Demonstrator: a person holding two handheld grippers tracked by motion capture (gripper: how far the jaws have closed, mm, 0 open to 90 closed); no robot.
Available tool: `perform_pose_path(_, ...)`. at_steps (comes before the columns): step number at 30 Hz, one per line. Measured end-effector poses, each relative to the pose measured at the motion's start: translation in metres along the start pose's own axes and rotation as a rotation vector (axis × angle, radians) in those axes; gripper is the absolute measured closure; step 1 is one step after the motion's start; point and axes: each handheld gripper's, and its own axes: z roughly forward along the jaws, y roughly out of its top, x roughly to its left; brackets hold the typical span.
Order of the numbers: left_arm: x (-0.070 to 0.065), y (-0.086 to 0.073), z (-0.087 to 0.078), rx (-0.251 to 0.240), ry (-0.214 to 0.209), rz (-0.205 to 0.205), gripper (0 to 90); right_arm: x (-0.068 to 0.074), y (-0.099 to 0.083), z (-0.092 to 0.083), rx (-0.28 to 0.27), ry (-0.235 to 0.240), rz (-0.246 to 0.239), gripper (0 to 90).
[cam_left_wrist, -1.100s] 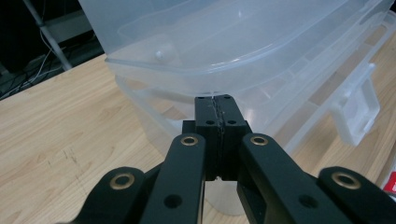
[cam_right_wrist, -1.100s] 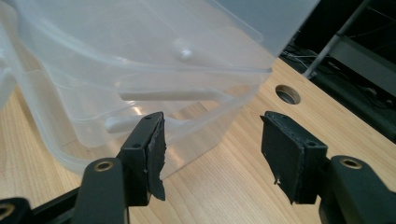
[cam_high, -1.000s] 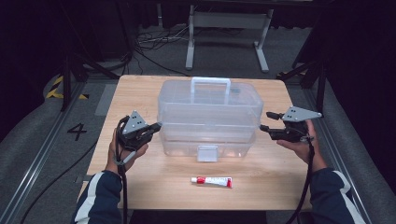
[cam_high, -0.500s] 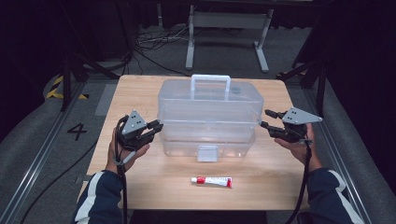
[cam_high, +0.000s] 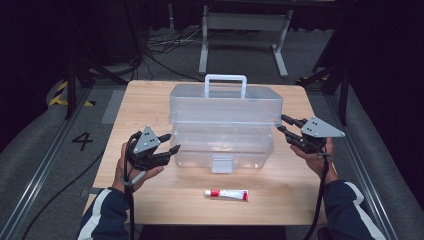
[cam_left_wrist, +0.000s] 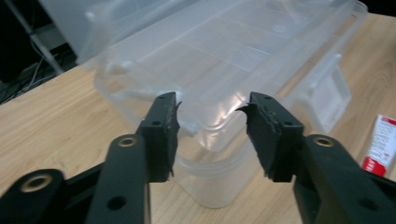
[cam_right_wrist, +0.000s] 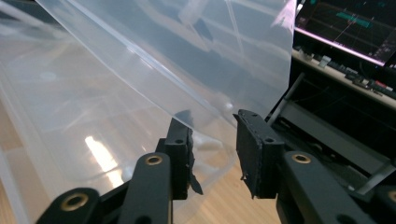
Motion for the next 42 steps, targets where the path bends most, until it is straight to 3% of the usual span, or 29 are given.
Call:
perform_pose_path(4,-0.003,-0.002,0.0,-0.02,-0.034,-0.009,41.2,0.003,0.003,0.002,-0.036,-0.026,0.007,69.7)
perform_pose_path(7,-0.006,-0.005,0.004,0.001,-0.046,-0.004,36.7,0.006,0.005,0.005,-0.058,-0.071,0.014,71.2)
perform_pose_path(12,-0.01,-0.008,0.01,0.037,-0.06,0.027,34.5,0.006,0.008,0.006,-0.064,-0.104,0.031,73.7)
perform_pose_path(22,-0.014,-0.009,0.018,0.064,-0.084,0.05,36.6,0.006,0.014,0.008,-0.073,-0.153,0.011,76.3)
perform_pose_path(23,-0.014,-0.01,0.019,0.072,-0.085,0.056,37.2,0.005,0.016,0.009,-0.072,-0.172,0.012,77.0)
perform_pose_path(29,-0.014,-0.01,0.021,0.081,-0.096,0.066,40.2,0.001,0.021,0.013,-0.076,-0.179,0.043,77.4)
perform_pose_path(42,-0.02,-0.002,0.039,0.122,-0.167,0.112,43.1,-0.007,0.034,0.021,-0.064,-0.199,0.075,77.6)
